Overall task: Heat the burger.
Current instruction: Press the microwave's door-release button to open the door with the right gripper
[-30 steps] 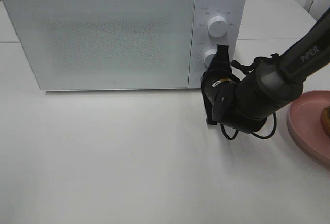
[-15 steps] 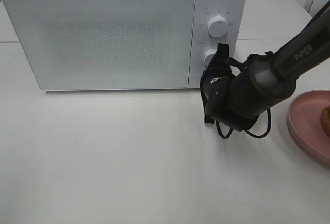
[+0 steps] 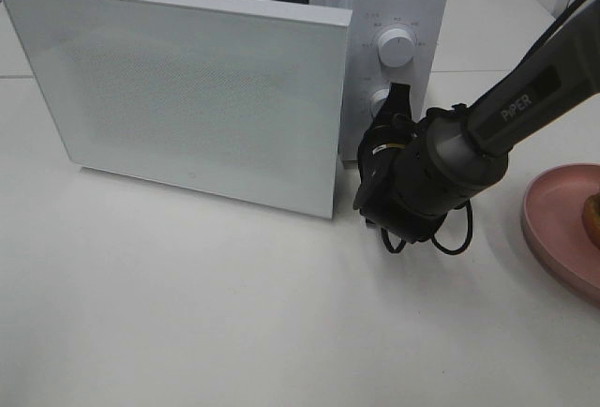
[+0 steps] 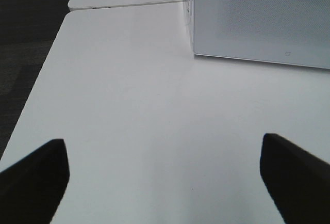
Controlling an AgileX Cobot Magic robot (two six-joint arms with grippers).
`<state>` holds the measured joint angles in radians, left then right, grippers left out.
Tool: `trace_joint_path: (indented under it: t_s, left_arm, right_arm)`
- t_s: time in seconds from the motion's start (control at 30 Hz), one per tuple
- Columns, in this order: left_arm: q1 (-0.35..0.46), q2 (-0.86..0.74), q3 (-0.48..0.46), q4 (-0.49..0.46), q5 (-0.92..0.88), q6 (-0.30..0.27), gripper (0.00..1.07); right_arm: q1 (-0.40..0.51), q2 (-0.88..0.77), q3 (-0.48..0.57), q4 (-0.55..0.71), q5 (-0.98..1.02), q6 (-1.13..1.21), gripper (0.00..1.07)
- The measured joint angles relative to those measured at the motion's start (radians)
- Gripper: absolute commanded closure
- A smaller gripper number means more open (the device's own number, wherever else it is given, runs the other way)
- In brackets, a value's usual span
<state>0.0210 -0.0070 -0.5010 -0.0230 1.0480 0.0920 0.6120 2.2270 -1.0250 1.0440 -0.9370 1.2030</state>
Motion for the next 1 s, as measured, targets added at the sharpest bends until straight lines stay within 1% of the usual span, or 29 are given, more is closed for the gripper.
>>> trace_joint_path:
  t_s: [0.03, 0.37, 0.6, 0.73, 0.77, 0.83, 0.93, 1.0]
  left_arm:
    - [0.0, 0.0, 0.0, 0.0, 0.0, 0.0, 0.14]
    - [0.0, 0.0, 0.0, 0.0, 0.0, 0.0, 0.14]
    - [0.0, 0.0, 0.0, 0.0, 0.0, 0.0, 0.14]
    - [0.0, 0.0, 0.0, 0.0, 0.0, 0.0, 0.14]
    - [0.0, 0.0, 0.0, 0.0, 0.0, 0.0, 0.14]
    - [0.0, 0.0, 0.0, 0.0, 0.0, 0.0, 0.14]
    - [0.0, 0.0, 0.0, 0.0, 0.0, 0.0, 0.14]
    - [0.0, 0.0, 0.0, 0.0, 0.0, 0.0, 0.14]
  right_arm:
    - [0.002, 0.0, -0.006, 0.017, -0.002, -0.001, 1.07]
    - [0.004, 0.001, -0.008, 0.018, 0.001, -0.001, 1.07]
    - [0.003, 0.0, 0.001, -0.003, 0.005, -0.001, 1.07]
    - [-0.008, -0.007, 0.032, -0.076, 0.005, 0.0, 1.07]
    - [-0.008, -0.007, 0.032, -0.076, 0.005, 0.0, 1.07]
    - [-0.024, -0.029, 0.063, -0.162, 0.019, 0.002, 1.07]
    - [-0.027, -0.036, 0.068, -0.178, 0.028, 0.002, 1.07]
    - [-0.035, -0.05, 0.093, -0.222, 0.032, 0.003, 1.07]
